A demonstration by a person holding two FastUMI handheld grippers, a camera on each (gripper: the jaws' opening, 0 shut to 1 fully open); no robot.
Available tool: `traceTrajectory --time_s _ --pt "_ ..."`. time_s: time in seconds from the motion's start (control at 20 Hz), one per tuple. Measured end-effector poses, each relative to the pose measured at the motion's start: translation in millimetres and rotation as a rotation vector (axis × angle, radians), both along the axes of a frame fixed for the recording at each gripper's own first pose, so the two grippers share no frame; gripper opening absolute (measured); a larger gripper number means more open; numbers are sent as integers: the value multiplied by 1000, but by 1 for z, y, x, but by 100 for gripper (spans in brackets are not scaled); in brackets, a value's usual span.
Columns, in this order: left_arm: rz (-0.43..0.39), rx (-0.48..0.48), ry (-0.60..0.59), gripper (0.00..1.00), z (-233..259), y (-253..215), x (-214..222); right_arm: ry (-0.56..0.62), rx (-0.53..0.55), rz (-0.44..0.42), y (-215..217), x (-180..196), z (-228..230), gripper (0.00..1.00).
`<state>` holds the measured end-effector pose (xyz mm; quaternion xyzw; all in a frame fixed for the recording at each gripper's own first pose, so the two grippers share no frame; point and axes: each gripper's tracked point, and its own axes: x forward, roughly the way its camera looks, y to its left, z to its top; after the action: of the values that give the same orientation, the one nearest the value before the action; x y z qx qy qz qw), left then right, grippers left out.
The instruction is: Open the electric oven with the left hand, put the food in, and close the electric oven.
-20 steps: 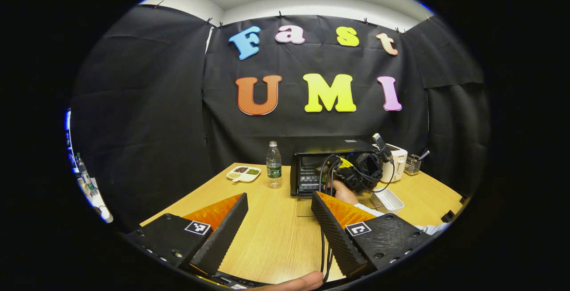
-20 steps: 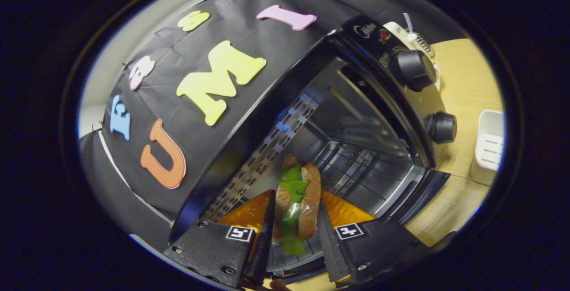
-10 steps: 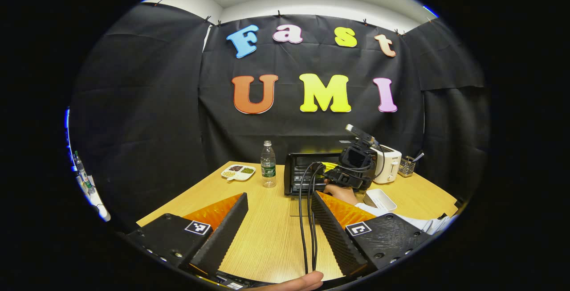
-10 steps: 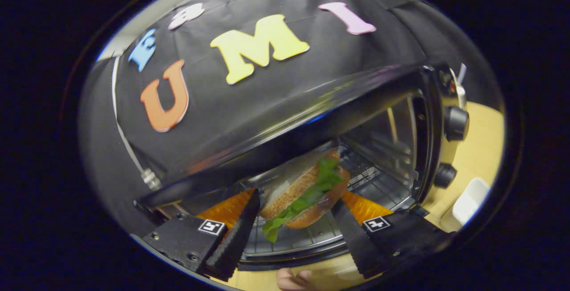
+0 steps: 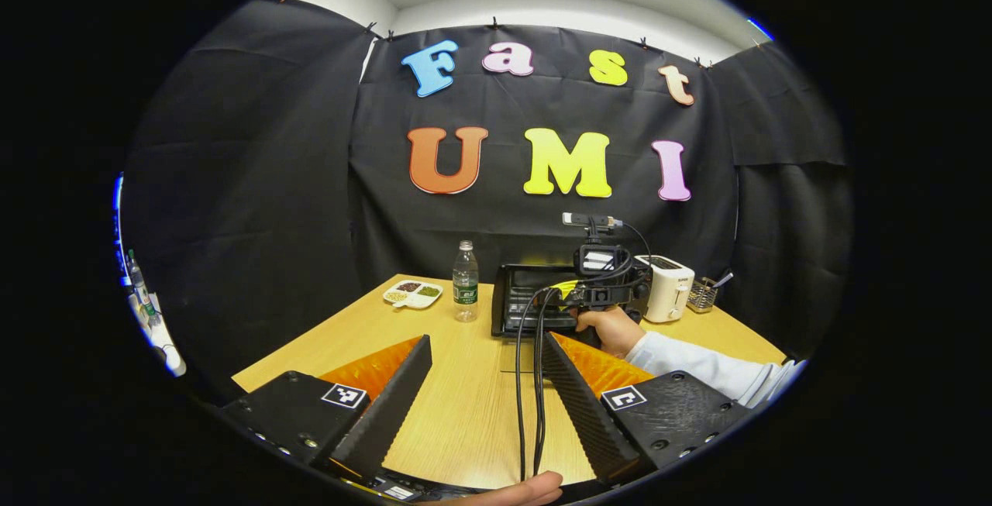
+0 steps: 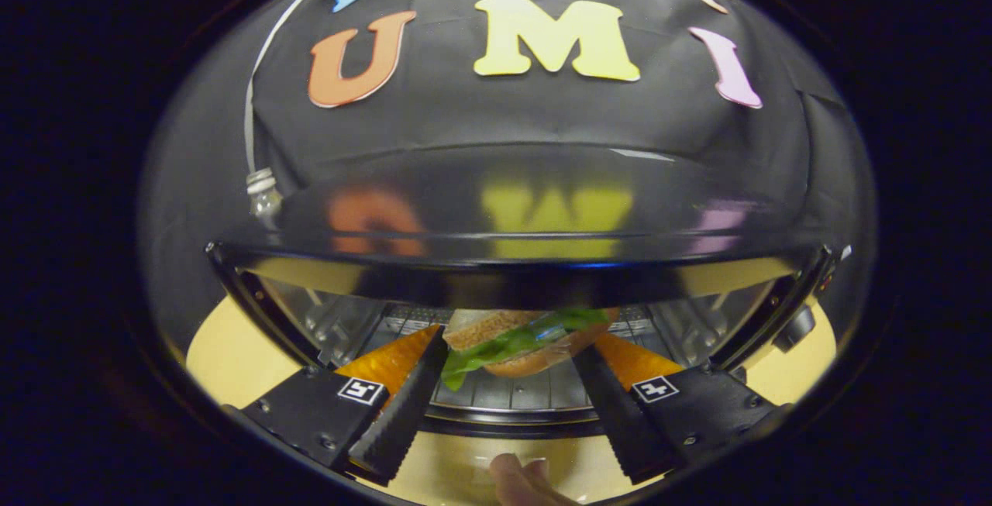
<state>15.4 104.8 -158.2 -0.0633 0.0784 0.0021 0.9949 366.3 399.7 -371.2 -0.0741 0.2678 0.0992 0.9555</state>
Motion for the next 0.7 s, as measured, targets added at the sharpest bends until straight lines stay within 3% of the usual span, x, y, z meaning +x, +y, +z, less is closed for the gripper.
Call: traceTrajectory --time_s 0.05,0.1,0.15,0.2,0.45,0.7 --pt "-2 1 0 94 1 -1 -1 24 -16 3 -2 -4 -3 100" --pt "-1 5 2 94 1 -1 -2 48 -27 8 -4 -8 -5 91" --pt "3 9 3 95 0 1 -3 75 -42 7 -8 -12 -6 91" --pt "5 9 5 94 -1 0 -3 104 -47 13 -11 -16 -7 100" --pt "6 11 25 94 -8 0 -3 266 -94 74 -21 -54 -9 100" --pt "0 14 42 94 -15 -4 6 234 -53 142 -32 -85 31 100"
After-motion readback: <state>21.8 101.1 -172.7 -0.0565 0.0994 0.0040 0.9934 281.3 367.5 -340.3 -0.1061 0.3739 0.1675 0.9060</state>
